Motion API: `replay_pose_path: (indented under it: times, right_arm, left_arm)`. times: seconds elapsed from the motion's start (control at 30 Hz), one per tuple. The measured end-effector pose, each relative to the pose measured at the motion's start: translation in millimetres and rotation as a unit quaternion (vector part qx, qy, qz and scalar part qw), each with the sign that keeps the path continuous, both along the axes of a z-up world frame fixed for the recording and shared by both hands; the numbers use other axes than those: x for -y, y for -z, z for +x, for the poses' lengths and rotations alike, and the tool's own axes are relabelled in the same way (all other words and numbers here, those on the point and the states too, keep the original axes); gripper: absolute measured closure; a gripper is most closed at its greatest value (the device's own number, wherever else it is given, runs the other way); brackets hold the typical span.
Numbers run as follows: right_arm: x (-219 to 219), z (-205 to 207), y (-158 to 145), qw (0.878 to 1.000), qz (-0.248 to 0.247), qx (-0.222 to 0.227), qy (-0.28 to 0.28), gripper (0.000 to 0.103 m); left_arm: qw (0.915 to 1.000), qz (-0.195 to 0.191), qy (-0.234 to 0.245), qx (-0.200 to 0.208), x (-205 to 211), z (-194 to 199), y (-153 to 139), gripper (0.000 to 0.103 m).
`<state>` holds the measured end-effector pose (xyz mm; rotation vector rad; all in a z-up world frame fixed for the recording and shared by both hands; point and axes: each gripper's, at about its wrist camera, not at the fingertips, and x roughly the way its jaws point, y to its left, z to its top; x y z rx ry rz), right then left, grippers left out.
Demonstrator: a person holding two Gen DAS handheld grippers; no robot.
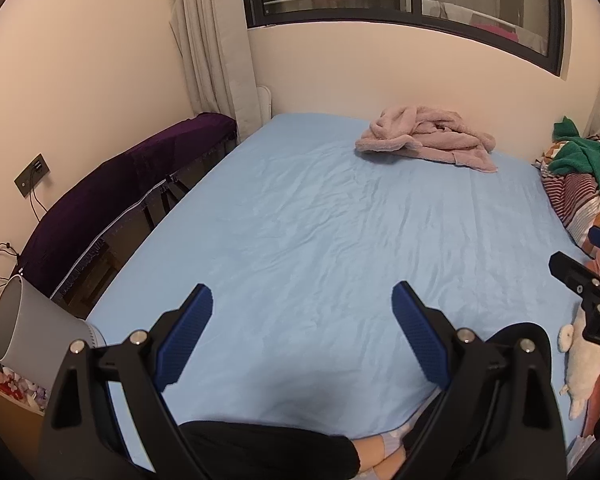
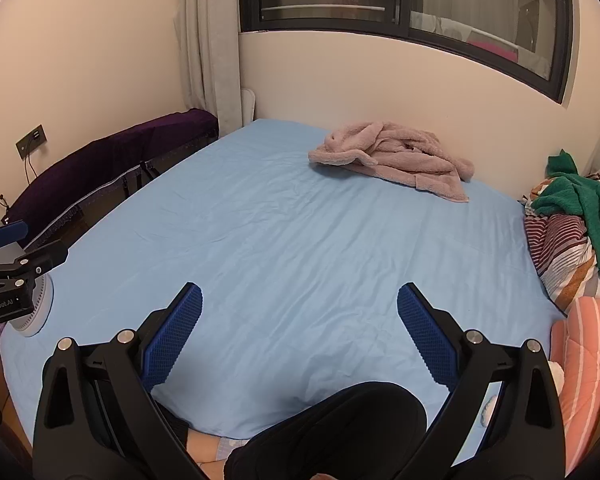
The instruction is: Collect trash
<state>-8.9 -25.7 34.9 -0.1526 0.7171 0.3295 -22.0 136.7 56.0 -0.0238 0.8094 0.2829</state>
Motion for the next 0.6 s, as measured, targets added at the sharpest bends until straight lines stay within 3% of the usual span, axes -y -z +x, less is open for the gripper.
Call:
replay_pose_path:
  times: [0.23,0.6]
  right_arm:
    - [-6.6,-3.3,0.8,1.000,-0.001,0.001,-0.004,0.008]
    - [-8.1,0.2,2.2,1.000,0.000,-0.003,-0.003,0.008]
  left_arm:
    - [0.9999,0.012,-0.005,0.007,3.0,0.6,-1.5,0.012]
    - [1.0000,0.001,0.000,-0.002,5.4,3.1,2.1,0.012]
